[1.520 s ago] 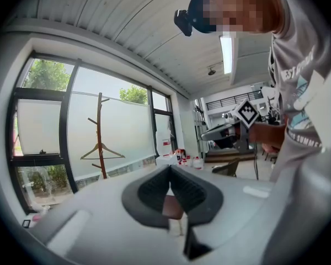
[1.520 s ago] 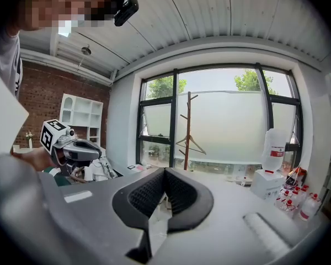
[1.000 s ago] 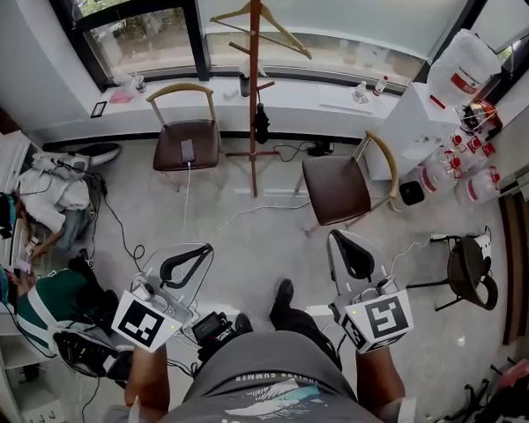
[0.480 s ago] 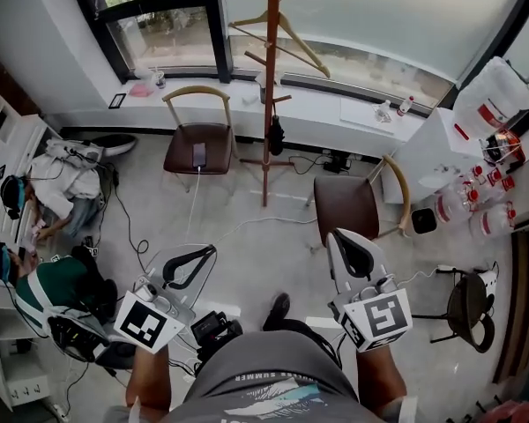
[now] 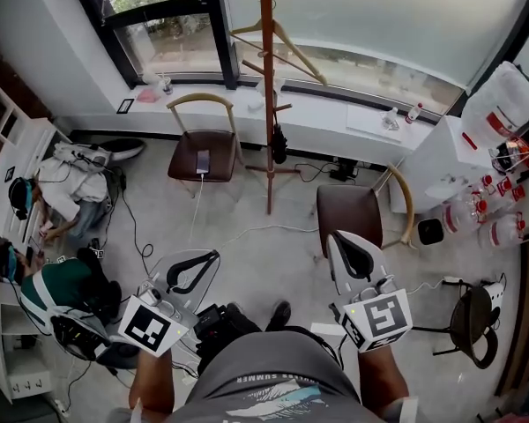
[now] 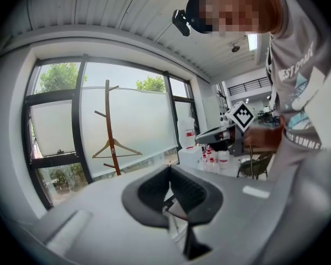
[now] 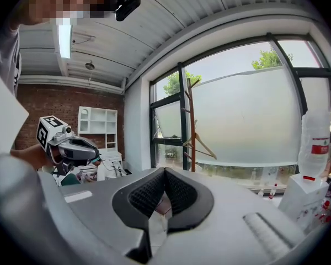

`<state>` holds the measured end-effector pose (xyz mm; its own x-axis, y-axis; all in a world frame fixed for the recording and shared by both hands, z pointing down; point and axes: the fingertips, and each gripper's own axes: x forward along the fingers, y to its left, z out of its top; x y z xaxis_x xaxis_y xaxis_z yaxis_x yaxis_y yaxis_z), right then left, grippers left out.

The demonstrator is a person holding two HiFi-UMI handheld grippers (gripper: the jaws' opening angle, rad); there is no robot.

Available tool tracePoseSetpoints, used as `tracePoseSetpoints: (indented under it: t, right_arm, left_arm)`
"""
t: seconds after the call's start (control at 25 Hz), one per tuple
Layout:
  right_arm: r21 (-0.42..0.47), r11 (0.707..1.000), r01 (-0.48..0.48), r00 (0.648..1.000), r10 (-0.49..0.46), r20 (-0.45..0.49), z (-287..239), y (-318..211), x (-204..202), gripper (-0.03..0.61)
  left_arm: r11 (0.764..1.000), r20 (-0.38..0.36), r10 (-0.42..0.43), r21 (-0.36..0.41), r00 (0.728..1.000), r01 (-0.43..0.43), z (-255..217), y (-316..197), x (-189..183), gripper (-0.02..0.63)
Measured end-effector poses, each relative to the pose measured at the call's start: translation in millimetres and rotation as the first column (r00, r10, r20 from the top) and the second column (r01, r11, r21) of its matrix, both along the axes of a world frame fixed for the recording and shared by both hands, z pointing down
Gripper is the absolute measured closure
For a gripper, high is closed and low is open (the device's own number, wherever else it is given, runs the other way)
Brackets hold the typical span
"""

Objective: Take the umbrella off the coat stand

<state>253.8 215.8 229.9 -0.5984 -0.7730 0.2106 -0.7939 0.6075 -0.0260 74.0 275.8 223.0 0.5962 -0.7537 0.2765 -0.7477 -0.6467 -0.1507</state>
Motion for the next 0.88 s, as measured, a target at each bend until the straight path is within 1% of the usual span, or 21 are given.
tracePoseSetpoints:
  t: [0.16,0.4,0.72,0.88]
  right_arm:
    - [-0.013,1.000,-0.019,1.000,0.018,-0.006,5,-7,10,0.577]
    - [-0.020,0.996,-0.086,0.996,0.085,-0.024,10,-22,23,0.577]
    - [-0.022,0.984,-0.175,0.984,0.174,-0.044,9,-62,11,0.577]
    - [-0.033,0.978,-0.206,0.978,0.204,-0.051,10,-87,-5,0.575]
  left_arm:
    - [1.000,-0.006,0.016,-0.012,1.000,-0.016,3,-16,8,0.612]
    - [0.995,-0.020,0.095,0.000,0.995,-0.095,5,-45,20,0.612]
    - [0.982,-0.047,0.188,0.004,0.981,-0.188,7,-105,8,0.612]
    - [0.975,-0.056,0.221,-0.005,0.974,-0.222,7,-139,-6,0.612]
